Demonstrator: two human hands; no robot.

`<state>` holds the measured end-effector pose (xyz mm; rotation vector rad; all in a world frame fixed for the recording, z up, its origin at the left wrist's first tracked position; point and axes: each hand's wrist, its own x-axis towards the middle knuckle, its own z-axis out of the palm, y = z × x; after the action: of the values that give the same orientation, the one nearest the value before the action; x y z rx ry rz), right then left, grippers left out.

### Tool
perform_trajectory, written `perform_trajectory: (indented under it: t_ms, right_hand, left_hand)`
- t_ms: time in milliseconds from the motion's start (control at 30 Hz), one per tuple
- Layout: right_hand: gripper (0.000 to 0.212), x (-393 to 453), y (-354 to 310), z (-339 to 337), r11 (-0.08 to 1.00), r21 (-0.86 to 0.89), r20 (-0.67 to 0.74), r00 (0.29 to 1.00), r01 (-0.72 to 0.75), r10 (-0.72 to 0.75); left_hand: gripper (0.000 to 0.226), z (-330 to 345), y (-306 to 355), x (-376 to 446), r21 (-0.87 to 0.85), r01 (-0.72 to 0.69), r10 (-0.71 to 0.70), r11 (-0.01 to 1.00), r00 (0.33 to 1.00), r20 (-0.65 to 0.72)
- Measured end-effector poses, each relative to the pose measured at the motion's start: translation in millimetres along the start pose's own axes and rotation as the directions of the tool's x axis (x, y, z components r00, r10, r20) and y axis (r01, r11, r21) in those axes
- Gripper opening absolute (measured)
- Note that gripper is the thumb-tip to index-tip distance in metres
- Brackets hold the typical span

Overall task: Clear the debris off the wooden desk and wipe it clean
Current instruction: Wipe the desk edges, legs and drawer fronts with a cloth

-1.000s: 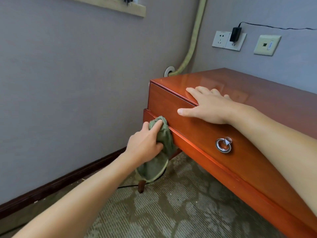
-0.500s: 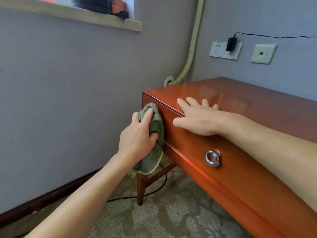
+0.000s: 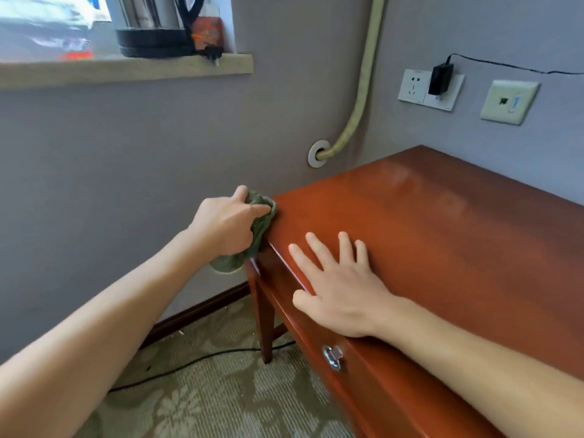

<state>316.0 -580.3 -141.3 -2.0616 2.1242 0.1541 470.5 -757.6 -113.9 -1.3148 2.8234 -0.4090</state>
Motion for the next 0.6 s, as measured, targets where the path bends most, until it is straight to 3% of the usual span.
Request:
perform_trajectory:
  t_ms: [133, 267, 333, 400, 467, 600]
  right_hand:
    - [0.069, -5.9, -2.5, 1.4, 0.998, 0.068, -0.096, 0.995, -0.017, 0.024]
    - [0.060, -6.8, 4.6, 2.2, 0.953, 0.302, -0.279, 0.954, -0.025, 0.114]
    - [0.058, 5.1, 17.1, 4.0, 0.886, 0.457, -0.470, 0.824, -0.081, 0.318]
    - [0.044, 13.2, 29.1, 8.4, 0.770, 0.606, -0.516, 0.640, -0.198, 0.570]
    - [0.031, 17.2, 29.8, 8.6, 0.678, 0.654, -0.428, 0.574, -0.336, 0.698]
    - [0.019, 20.1, 16.7, 4.1, 0.672, 0.535, -0.357, 0.584, -0.512, 0.729]
  left_hand:
    - [0.064, -9.6, 19.8, -17.6, 0.068, -0.197, 0.199, 0.978, 0.980, -0.026]
    - [0.057, -10.0, 4.4, 26.6, 0.074, -0.203, 0.209, 0.977, 0.974, -0.089]
    - [0.051, -15.3, 3.2, 55.4, 0.108, -0.245, 0.258, 0.964, 0.958, -0.127]
    - [0.047, -17.6, 9.7, 69.1, 0.085, -0.347, 0.356, 0.934, 0.920, -0.163]
    - [0.046, -12.1, 18.0, 68.8, 0.053, -0.505, 0.503, 0.862, 0.834, -0.229]
    - [0.053, 4.3, 24.6, 38.4, -0.046, -0.832, 0.758, 0.553, 0.526, -0.385]
